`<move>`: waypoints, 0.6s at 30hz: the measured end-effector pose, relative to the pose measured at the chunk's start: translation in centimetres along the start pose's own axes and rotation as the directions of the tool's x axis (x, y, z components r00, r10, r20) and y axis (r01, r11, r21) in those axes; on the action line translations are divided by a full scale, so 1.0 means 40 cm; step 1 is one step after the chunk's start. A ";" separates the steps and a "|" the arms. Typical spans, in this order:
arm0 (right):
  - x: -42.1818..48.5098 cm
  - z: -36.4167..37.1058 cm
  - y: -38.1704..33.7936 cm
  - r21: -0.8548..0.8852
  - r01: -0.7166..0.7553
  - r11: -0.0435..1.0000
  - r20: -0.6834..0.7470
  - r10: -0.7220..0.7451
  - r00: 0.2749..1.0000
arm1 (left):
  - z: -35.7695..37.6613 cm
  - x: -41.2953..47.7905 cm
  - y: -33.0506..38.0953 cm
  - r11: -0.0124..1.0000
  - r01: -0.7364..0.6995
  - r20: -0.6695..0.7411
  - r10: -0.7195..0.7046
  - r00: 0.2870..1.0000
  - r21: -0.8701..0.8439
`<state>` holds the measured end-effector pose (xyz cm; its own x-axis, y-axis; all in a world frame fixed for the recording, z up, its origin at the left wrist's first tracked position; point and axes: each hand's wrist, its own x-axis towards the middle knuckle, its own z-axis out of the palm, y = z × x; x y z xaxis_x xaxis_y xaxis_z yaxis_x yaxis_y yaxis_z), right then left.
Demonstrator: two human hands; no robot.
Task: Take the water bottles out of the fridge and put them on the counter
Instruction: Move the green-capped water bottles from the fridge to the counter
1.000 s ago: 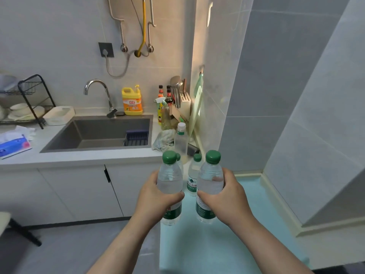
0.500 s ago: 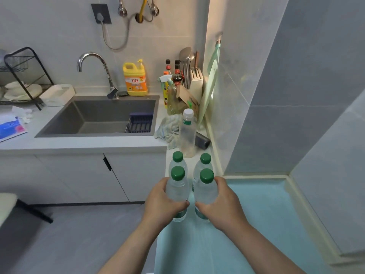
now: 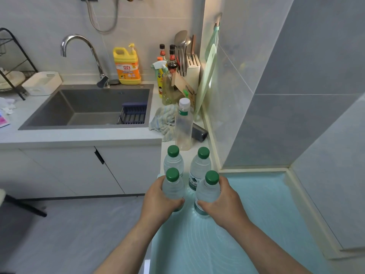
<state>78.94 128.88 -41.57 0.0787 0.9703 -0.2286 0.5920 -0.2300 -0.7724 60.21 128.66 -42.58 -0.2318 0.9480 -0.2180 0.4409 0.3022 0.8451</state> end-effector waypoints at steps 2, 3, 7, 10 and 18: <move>-0.002 0.004 0.011 0.012 0.000 1.000 0.004 0.000 1.000 | -0.002 0.003 -0.006 1.000 0.006 0.017 -0.006 1.000 -0.008; -0.002 0.006 0.012 0.020 0.001 1.000 0.008 -0.001 1.000 | -0.003 0.005 -0.008 1.000 0.003 0.030 -0.003 1.000 -0.008; 0.000 0.010 0.011 0.027 0.012 1.000 0.023 -0.013 1.000 | -0.003 0.004 -0.012 1.000 -0.011 0.058 0.012 0.998 -0.011; -0.002 0.008 0.005 0.021 0.026 0.999 0.028 -0.026 0.999 | -0.005 -0.005 -0.016 0.999 -0.026 0.071 0.027 0.997 -0.025; -0.023 -0.025 -0.100 0.093 0.145 0.985 -0.084 -0.137 0.987 | -0.068 -0.017 0.039 0.995 -0.102 0.091 0.102 0.991 -0.009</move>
<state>77.30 129.00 -37.66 0.0638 0.9955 -0.0700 0.5203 -0.0930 -0.8489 58.69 128.22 -39.81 -0.1059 0.9791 -0.1736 0.4547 0.2029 0.8672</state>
